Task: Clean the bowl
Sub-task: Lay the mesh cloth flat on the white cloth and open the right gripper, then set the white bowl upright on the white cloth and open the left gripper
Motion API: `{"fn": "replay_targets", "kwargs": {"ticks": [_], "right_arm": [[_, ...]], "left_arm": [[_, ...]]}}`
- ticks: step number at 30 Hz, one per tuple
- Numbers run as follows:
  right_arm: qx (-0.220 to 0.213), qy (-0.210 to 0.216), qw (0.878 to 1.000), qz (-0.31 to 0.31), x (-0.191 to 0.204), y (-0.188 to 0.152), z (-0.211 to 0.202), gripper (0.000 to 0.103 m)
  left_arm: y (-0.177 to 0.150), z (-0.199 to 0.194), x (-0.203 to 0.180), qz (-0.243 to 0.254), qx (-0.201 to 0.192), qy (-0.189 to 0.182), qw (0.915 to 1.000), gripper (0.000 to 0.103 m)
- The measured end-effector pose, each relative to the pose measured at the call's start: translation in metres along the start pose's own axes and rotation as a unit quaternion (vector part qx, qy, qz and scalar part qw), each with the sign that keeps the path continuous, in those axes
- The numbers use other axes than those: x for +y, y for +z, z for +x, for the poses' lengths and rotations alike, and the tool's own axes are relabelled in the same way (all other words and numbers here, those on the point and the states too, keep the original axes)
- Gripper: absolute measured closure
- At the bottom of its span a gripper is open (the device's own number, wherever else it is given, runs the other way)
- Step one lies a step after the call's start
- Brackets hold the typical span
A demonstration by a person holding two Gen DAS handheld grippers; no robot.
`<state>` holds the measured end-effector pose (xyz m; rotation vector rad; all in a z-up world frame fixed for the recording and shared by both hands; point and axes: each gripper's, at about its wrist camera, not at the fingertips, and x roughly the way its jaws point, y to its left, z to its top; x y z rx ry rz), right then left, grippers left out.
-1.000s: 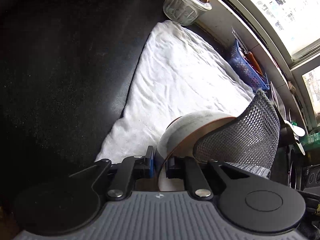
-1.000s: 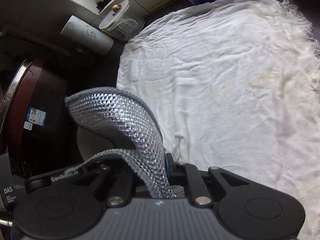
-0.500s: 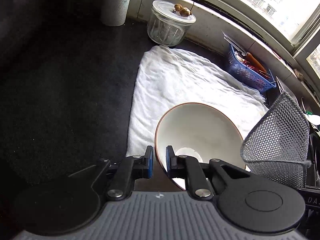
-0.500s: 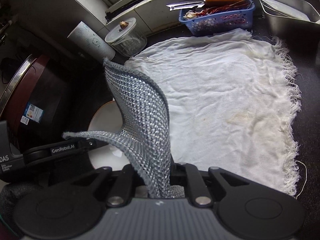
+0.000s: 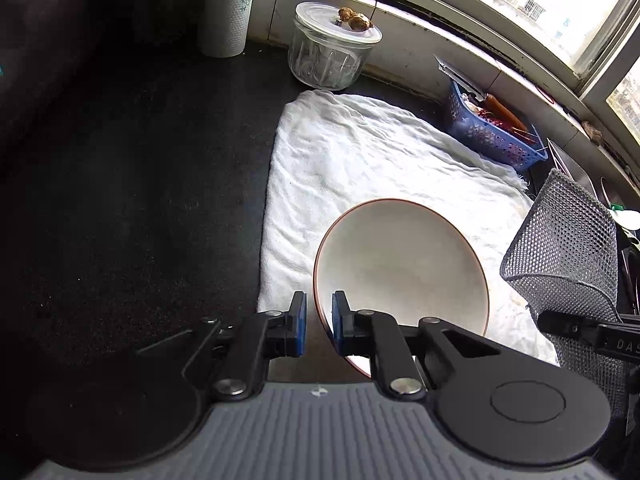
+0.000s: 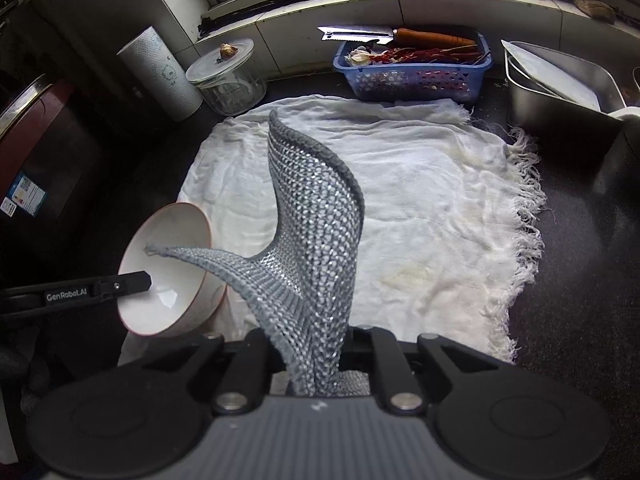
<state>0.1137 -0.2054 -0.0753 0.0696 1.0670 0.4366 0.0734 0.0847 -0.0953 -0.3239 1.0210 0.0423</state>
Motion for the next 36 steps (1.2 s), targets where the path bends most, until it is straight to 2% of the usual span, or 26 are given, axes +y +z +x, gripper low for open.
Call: {"fn": "replay_targets", "kwargs": {"ticks": [2, 3, 7, 9, 15, 16, 18, 19, 20, 22, 23, 29, 31, 36], "right_arm": [[0.001, -0.02, 1.0, -0.007, -0.002, 0.003, 0.003, 0.07], [0.008, -0.025, 1.0, -0.006, -0.005, 0.004, 0.005, 0.054], [0.013, -0.011, 1.0, -0.02, -0.007, 0.0, 0.004, 0.048], [0.011, -0.021, 0.999, -0.032, -0.003, -0.004, 0.001, 0.047], [-0.021, -0.037, 0.997, -0.067, 0.007, -0.005, -0.022, 0.04], [-0.03, -0.037, 0.996, -0.071, 0.009, -0.004, -0.027, 0.037], [-0.038, -0.034, 0.996, -0.079, 0.011, 0.0, -0.031, 0.026], [-0.035, -0.034, 0.995, -0.084, 0.012, 0.002, -0.029, 0.014], [-0.026, -0.04, 0.995, -0.088, 0.011, 0.003, -0.023, 0.008], [-0.013, -0.052, 0.994, -0.096, 0.009, 0.003, -0.014, 0.005], [-0.021, -0.05, 0.994, -0.099, 0.009, 0.001, -0.016, 0.0], [-0.033, -0.038, 0.991, -0.125, 0.016, -0.003, -0.032, 0.001], [-0.039, -0.022, 0.991, -0.129, 0.017, -0.004, -0.041, 0.001], [-0.052, -0.012, 0.993, -0.109, 0.005, -0.005, -0.051, 0.001]], "left_arm": [[0.0, -0.001, -0.001, 0.002, -0.001, 0.001, 1.0, 0.09], [0.0, -0.001, -0.001, 0.003, -0.001, 0.0, 1.0, 0.09], [-0.001, -0.005, -0.001, 0.01, -0.005, 0.0, 0.9999, 0.09], [-0.002, -0.007, -0.002, 0.013, -0.007, -0.001, 0.9999, 0.09], [-0.004, -0.013, -0.003, 0.02, -0.011, -0.003, 0.9997, 0.09], [-0.004, -0.013, -0.003, 0.02, -0.011, -0.002, 0.9997, 0.09], [-0.004, -0.013, -0.003, 0.021, -0.012, -0.002, 0.9997, 0.09], [-0.005, -0.012, -0.003, 0.02, -0.011, -0.003, 0.9997, 0.09], [-0.005, -0.012, -0.003, 0.02, -0.011, -0.004, 0.9997, 0.09], [-0.005, -0.014, -0.002, 0.019, -0.012, -0.006, 0.9997, 0.09], [-0.006, -0.014, -0.001, 0.018, -0.013, -0.006, 0.9997, 0.09], [-0.006, -0.018, -0.003, 0.021, -0.014, -0.005, 0.9997, 0.09], [-0.006, -0.02, -0.002, 0.022, -0.017, -0.005, 0.9996, 0.09], [-0.007, -0.025, -0.003, 0.028, -0.025, -0.001, 0.9993, 0.09]]}}
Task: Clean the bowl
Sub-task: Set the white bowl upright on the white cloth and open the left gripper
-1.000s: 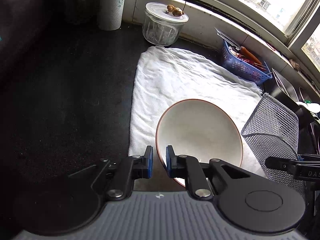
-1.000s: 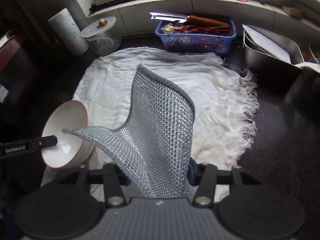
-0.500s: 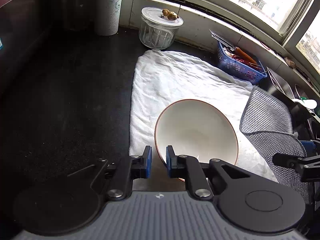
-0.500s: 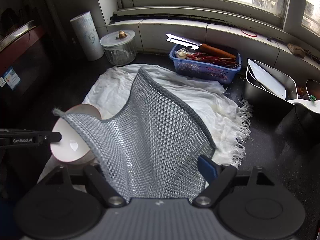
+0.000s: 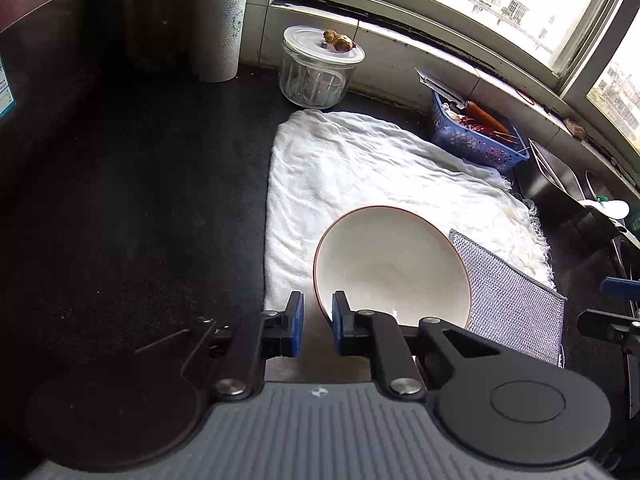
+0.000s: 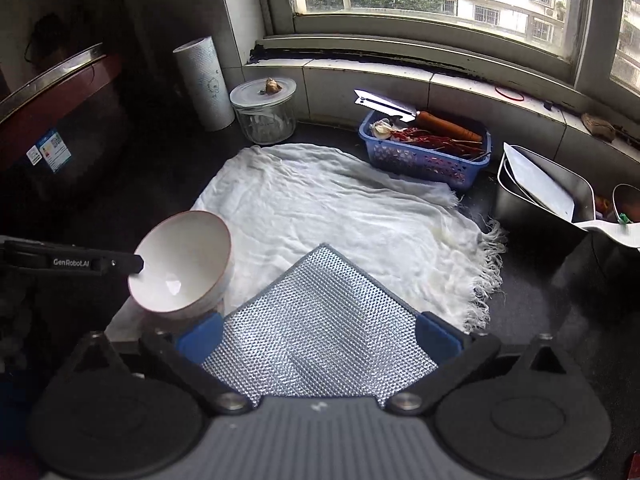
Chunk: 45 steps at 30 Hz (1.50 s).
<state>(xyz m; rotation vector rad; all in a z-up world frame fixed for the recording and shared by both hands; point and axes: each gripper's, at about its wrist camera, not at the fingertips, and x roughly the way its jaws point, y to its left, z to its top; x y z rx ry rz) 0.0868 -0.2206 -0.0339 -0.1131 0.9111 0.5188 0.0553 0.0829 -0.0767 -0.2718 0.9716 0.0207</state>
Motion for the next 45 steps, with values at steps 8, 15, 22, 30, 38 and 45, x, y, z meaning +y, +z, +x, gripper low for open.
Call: {"fn": "replay_targets", "kwargs": {"ticks": [8, 15, 22, 30, 38, 45], "right_arm": [[0.012, -0.033, 0.999, 0.028, -0.004, -0.022, 0.029, 0.001], [0.036, -0.068, 0.997, 0.013, 0.004, -0.039, 0.064, 0.001], [0.065, -0.086, 0.994, 0.007, 0.003, -0.055, 0.083, 0.001], [0.025, -0.089, 0.993, 0.068, 0.007, -0.037, 0.031, 0.001], [0.011, -0.093, 0.99, 0.104, 0.028, -0.023, -0.014, 0.001], [0.002, -0.097, 0.99, 0.1, 0.047, -0.015, -0.043, 0.001]], "left_arm": [[0.0, -0.019, -0.01, 0.038, -0.034, 0.029, 0.9983, 0.09], [-0.001, -0.03, -0.02, 0.067, -0.053, 0.039, 0.9956, 0.09], [-0.004, -0.037, -0.03, 0.096, -0.067, 0.024, 0.9928, 0.064], [-0.012, -0.043, -0.046, 0.118, -0.058, 0.027, 0.9909, 0.059], [-0.026, -0.072, -0.066, 0.14, -0.094, 0.02, 0.9854, 0.029], [-0.03, -0.082, -0.076, 0.151, -0.059, -0.004, 0.9868, 0.029]]}}
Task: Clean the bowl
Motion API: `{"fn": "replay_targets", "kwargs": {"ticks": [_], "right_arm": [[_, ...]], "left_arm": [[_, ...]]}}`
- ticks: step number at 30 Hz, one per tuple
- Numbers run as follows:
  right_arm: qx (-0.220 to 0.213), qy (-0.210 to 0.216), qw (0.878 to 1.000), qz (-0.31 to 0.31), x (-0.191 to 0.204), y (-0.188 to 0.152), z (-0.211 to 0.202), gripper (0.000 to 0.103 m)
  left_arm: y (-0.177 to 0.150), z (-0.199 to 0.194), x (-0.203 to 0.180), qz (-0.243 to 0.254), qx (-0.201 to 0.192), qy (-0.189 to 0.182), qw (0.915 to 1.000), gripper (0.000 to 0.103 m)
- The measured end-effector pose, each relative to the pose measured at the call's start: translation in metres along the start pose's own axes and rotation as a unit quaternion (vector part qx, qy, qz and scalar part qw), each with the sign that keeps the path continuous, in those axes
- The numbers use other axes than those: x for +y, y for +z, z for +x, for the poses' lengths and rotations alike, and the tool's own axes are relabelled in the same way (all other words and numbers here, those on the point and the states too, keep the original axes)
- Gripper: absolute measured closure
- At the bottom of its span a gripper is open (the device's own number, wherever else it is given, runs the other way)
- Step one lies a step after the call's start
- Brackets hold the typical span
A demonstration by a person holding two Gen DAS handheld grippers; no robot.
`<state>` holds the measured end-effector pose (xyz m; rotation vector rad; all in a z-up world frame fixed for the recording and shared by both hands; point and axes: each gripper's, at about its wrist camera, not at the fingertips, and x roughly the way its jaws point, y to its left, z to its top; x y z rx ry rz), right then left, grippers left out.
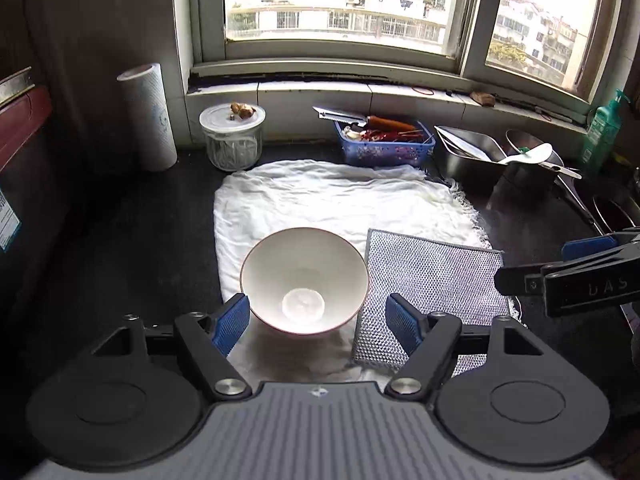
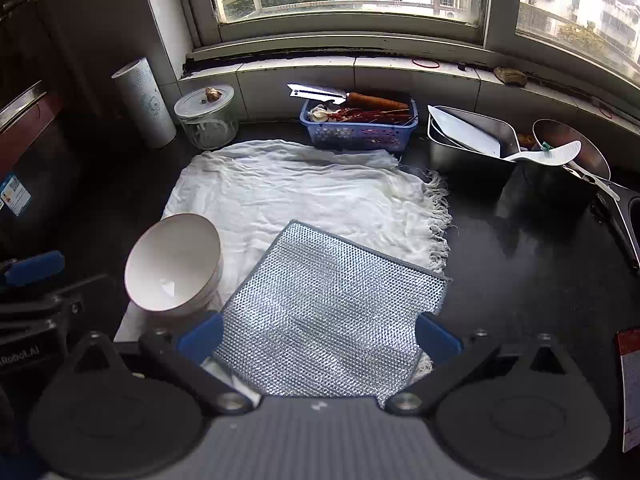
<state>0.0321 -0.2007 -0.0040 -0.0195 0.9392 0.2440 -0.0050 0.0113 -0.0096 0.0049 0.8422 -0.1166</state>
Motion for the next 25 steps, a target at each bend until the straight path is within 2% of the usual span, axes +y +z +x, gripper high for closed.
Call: {"fn": "replay_targets", "kwargs": {"ticks": [5, 9, 13, 25], "right_arm": [[-0.027, -0.022, 0.999, 0.013, 0.003, -0.002, -0.018, 0.0], [-0.03, -0.028, 0.999, 0.016, 0.004, -0.005, -0.026, 0.001], [-0.031, -0.023, 0.999, 0.005, 0.011, -0.008, -0.03, 0.001], [-0.032, -0.007, 0.999, -0.007, 0.024, -0.011, -0.037, 0.001]], "left_arm": [[-0.004, -0.002, -0.007, -0.007, 0.013, 0.012, 0.9998, 0.029], [-0.006, -0.004, -0.002, -0.031, 0.014, 0.018, 0.9993, 0.029], [-0.005, -0.011, 0.002, -0.041, 0.0, 0.023, 0.9989, 0.029], [0.0, -0.024, 0.002, -0.032, -0.02, 0.027, 0.9989, 0.029]]}}
